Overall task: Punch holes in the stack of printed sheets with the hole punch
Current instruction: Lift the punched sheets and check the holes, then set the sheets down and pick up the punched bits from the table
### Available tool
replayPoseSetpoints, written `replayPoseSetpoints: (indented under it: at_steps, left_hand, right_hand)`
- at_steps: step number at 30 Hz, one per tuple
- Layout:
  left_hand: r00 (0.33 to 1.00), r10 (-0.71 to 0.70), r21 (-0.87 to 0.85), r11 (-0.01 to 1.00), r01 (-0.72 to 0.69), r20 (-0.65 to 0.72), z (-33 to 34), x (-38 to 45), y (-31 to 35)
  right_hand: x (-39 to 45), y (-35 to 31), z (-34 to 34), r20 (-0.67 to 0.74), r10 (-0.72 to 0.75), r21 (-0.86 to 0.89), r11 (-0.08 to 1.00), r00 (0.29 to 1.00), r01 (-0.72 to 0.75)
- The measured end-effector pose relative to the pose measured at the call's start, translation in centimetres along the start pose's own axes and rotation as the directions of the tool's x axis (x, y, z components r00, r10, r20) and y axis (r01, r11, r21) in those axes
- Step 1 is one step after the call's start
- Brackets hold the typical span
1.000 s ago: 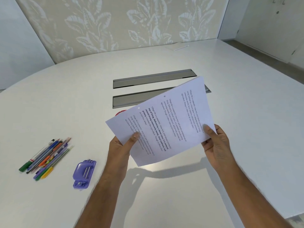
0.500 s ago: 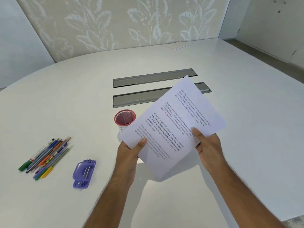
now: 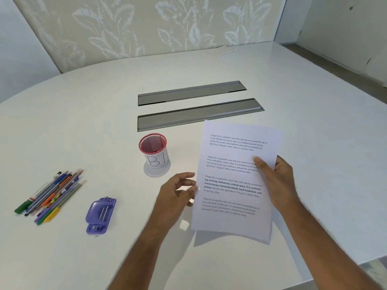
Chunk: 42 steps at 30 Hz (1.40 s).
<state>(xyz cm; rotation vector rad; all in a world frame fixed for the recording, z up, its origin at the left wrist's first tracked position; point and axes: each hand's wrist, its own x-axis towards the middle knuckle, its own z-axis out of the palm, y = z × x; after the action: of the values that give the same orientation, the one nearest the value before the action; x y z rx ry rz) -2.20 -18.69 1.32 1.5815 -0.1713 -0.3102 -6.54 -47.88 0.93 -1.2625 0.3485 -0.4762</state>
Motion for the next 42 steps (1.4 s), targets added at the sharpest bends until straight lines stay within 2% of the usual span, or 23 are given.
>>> replayPoseSetpoints:
  at_steps: [5,9,18,27,29,32,33,39,42]
  left_hand:
    - [0.998,-0.034,0.044,0.999,0.031,0.059,1.9,-0.8,-1.3]
    - [0.993,-0.078,0.043,0.996,0.074,0.093,2.9,-1.5,-2.5]
    - [0.974,-0.203,0.11,0.975,0.193,0.095,4.4,-3.0,-4.4]
    - [0.989,-0.105,0.385,0.921,0.056,0.107,3.6,-3.7,-4.9]
    - [0.989,-0.086,0.409,0.912,0.029,0.121,3.3,-3.8,-4.9]
    - [0.992,-0.058,0.437,0.9,0.004,0.112,2.4,-4.1,-5.0]
    - [0.994,-0.046,0.442,0.897,-0.004,0.102,2.0,-4.2,-5.0]
    - [0.996,0.08,0.54,0.837,-0.089,0.039,-1.8,-4.8,-5.0]
    - [0.992,0.124,0.519,0.848,-0.107,0.001,-4.2,-4.7,-4.8]
  right_hand:
    - [0.5,0.1,-1.6,0.055,0.031,-0.106,0.994,0.998,-0.025]
    - [0.7,0.0,-3.0,0.078,0.061,-0.283,0.958,0.995,-0.036]
    - [0.8,1.0,-4.7,0.006,0.115,-0.573,0.814,0.993,-0.091]
    - [0.3,1.8,-4.2,-0.057,0.128,-0.715,0.687,0.99,-0.13]
    - [0.1,1.6,-3.9,-0.048,0.1,-0.788,0.607,0.994,-0.099]
    - [-0.9,1.7,-3.3,-0.028,0.043,-0.927,0.371,0.999,-0.043]
    - [-1.4,1.8,-2.9,-0.02,0.018,-0.94,0.341,1.0,-0.025]
    - [-3.8,2.9,1.0,0.15,-0.08,-0.921,0.352,0.985,0.169]
    - [-4.7,3.9,3.7,0.211,-0.106,-0.898,0.371,0.972,0.236]
